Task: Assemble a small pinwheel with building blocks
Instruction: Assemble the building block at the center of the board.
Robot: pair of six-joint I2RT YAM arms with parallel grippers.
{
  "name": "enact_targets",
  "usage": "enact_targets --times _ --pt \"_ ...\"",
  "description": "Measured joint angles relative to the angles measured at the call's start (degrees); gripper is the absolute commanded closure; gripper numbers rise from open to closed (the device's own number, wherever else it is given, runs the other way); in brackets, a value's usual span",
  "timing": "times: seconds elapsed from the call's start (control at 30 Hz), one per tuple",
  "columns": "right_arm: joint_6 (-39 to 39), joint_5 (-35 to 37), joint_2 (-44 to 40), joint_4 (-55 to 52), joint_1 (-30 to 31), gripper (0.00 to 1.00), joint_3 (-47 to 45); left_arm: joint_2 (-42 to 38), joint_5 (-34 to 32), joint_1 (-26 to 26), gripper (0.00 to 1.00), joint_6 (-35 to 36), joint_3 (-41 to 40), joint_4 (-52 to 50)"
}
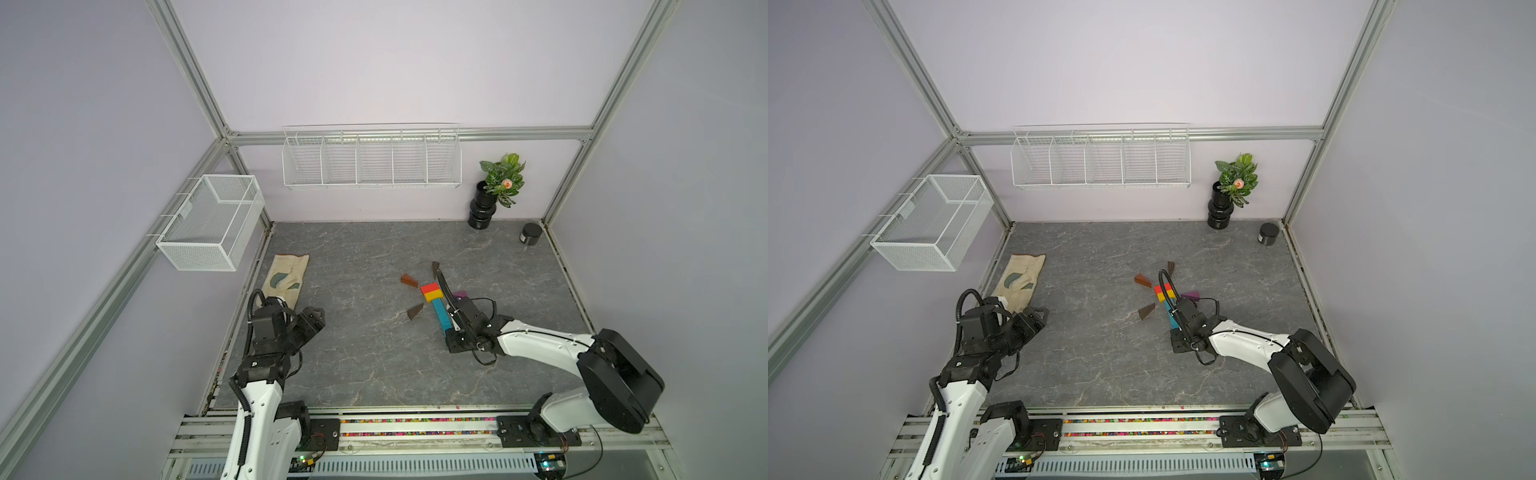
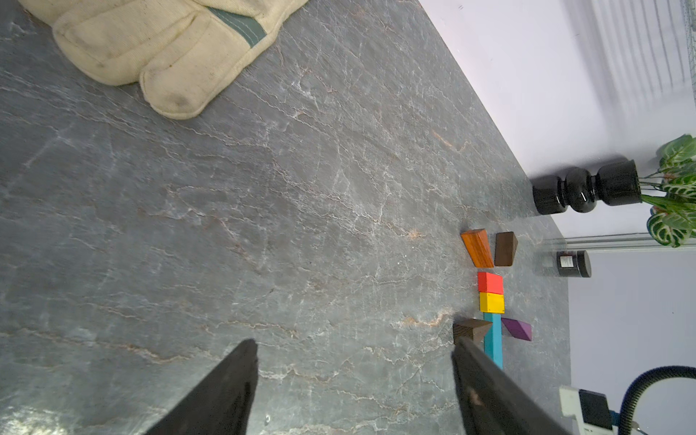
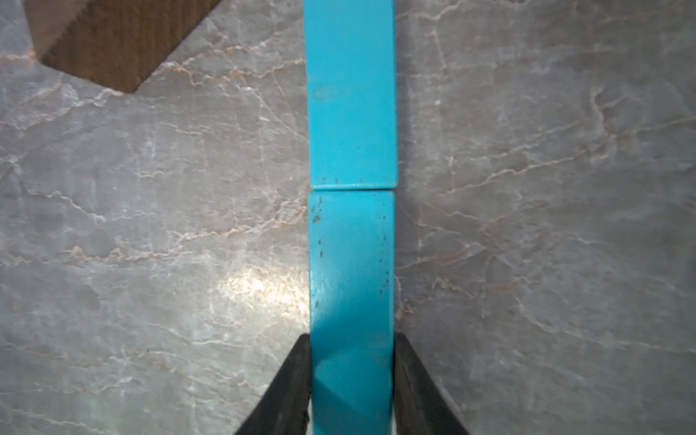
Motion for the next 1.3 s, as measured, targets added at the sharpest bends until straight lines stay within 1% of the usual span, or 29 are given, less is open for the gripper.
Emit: enact_targets --times 0.13,0.2,0.33,0.43,0.6,0.83,0.97,1.1,1.3 --pt "-0.24 0.02 -0.02 0.09 0.0 0.44 0.2 0.0 -0.02 0.0 0.17 0.0 0.0 0.0" --pt "-0.42 0.11 -0.17 -0.48 -0.02 0.4 0.37 0.0 0.0 0.0 0.17 0.0 0.0 0.0" --pt "-0.59 0.48 -3.08 -4.35 -0.35 0.38 1.05 0.0 -0.02 -0.24 0.17 0.0 0.0 0.0" --pt "-1.16 0.63 -5.9 -7.13 -1.44 0.38 3.26 0.07 -0.02 -0.35 0.17 0.0 0.0 0.0" --pt "-3.48 -0.61 -5.44 -8.26 -2.93 0.44 6.6 0.35 -0.02 -0.39 0.17 0.0 0.0 0.0" --pt "-6.67 -4.0 2.29 -8.37 -3.48 0.49 7.85 0.39 -0.02 -0.7 0.17 0.0 0.0 0.0" --pt "-7.87 -5.18 5.07 -8.35 -3.5 0.53 8.15 0.39 -0.02 -0.72 0.17 0.0 0.0 0.0" --pt "-8.79 -5.6 6.12 -8.33 -3.5 0.57 8.55 0.39 -0.04 -0.72 0.17 0.0 0.0 0.0" --pt "-9.22 -5.57 6.21 -8.28 -3.78 0.59 8.76 0.42 -0.02 -0.76 0.17 0.0 0.0 0.0"
